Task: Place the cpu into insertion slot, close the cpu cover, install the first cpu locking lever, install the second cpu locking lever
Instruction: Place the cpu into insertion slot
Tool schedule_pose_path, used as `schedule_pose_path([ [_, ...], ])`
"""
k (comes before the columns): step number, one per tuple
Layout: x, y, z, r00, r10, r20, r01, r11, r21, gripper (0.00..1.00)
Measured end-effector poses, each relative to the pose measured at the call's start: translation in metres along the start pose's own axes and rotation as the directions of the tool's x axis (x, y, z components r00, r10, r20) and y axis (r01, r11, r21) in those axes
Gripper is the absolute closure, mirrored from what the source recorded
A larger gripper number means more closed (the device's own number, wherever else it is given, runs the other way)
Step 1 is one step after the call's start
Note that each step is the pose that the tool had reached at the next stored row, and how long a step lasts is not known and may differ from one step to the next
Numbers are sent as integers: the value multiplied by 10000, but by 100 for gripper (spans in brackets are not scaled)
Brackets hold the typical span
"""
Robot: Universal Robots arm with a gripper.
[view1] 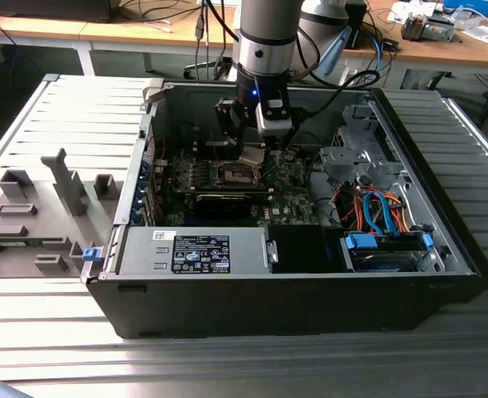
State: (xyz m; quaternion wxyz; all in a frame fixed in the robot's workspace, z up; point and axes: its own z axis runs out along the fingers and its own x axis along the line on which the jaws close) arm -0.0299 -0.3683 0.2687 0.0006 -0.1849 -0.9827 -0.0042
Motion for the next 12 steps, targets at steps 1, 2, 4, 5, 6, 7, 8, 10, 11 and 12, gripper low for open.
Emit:
schedule_pose_path([
  [1,0,0,0,10000,14,1,-14,10000,2,46],
  [2,0,0,0,10000,42,3,-42,10000,7,46],
  [4,0,0,0,10000,83,6,-83,10000,12,46],
  [5,0,0,1,10000,96,6,-96,10000,14,46],
  [6,0,0,1,9999,120,8,-120,9999,17,46],
  [7,0,0,1,9999,143,9,-143,9999,21,46],
  [8,0,0,1,9999,166,11,-166,9999,24,46],
  [10,0,0,1,9998,193,13,-193,9998,28,46],
  [11,0,0,1,9998,217,14,-217,9998,31,46],
  [12,0,0,2,9997,237,16,-237,9997,34,46],
])
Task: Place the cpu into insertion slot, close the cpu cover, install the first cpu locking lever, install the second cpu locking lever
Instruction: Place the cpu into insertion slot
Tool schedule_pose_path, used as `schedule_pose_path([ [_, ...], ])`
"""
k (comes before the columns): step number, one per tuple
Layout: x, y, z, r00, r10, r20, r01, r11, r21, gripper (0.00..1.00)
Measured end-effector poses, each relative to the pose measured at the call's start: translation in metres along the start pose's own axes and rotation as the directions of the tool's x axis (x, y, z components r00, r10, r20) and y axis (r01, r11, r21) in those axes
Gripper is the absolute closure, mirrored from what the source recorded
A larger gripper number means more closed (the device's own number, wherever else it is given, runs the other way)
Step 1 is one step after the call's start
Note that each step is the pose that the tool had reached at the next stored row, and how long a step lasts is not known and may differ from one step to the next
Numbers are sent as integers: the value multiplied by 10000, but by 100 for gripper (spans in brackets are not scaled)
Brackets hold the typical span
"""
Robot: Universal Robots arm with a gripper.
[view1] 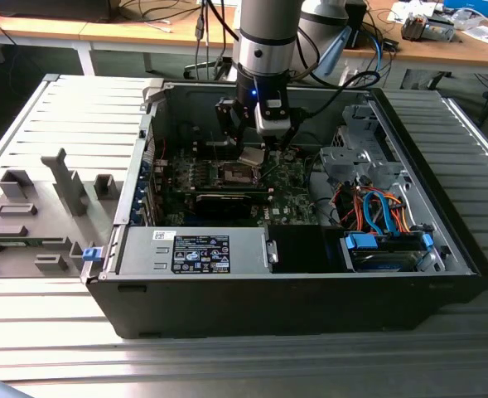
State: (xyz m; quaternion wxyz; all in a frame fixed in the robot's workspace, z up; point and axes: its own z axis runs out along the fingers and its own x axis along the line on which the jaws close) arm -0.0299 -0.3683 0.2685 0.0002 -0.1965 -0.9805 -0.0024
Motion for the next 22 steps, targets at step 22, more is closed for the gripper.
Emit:
schedule_pose_path([
  [22,0,0,3,9990,440,30,-440,9990,62,46],
])
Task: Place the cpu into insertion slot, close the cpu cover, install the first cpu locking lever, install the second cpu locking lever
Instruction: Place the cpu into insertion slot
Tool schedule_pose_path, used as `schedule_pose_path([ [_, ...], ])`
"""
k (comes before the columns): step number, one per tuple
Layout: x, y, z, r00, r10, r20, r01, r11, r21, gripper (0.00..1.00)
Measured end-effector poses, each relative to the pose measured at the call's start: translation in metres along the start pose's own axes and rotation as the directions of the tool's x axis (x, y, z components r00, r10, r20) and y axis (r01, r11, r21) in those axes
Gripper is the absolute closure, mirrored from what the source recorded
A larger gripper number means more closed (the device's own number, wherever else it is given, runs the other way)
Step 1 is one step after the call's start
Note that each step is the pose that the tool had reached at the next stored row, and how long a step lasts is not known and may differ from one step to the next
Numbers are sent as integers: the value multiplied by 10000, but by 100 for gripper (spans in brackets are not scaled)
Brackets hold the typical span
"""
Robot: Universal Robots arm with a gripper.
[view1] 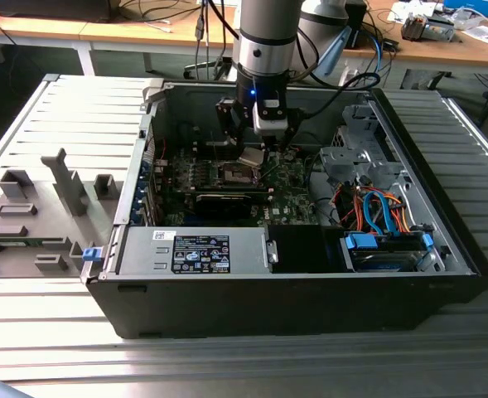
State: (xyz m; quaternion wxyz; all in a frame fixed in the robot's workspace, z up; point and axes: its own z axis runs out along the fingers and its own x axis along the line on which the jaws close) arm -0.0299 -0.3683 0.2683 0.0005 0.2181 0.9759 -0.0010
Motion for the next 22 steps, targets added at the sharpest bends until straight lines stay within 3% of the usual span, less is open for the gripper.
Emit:
schedule_pose_path([
  [22,0,0,3,9990,446,38,-446,9990,79,46],
])
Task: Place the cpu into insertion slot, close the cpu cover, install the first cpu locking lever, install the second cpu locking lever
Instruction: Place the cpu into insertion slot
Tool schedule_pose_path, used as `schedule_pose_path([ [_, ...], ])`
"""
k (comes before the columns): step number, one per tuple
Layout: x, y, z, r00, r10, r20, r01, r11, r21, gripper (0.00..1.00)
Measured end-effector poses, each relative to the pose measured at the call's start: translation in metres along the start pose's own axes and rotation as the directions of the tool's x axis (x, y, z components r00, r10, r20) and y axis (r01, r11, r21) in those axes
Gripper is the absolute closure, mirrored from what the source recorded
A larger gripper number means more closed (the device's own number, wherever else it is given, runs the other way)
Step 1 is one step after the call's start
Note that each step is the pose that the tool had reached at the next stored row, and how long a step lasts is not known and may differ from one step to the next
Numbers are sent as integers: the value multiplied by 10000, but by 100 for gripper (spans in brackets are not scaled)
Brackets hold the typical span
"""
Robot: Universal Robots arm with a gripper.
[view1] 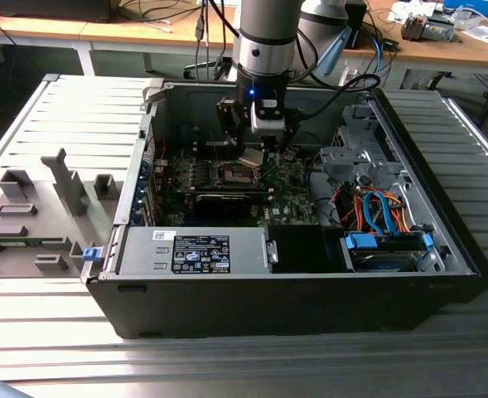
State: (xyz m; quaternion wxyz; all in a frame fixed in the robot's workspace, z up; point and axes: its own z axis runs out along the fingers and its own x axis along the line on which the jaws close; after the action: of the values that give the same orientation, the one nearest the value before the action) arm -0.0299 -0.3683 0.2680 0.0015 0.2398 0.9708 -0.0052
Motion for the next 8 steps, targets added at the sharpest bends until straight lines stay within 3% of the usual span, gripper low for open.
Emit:
schedule_pose_path([
  [8,0,0,2,9999,164,18,-164,9999,37,46],
])
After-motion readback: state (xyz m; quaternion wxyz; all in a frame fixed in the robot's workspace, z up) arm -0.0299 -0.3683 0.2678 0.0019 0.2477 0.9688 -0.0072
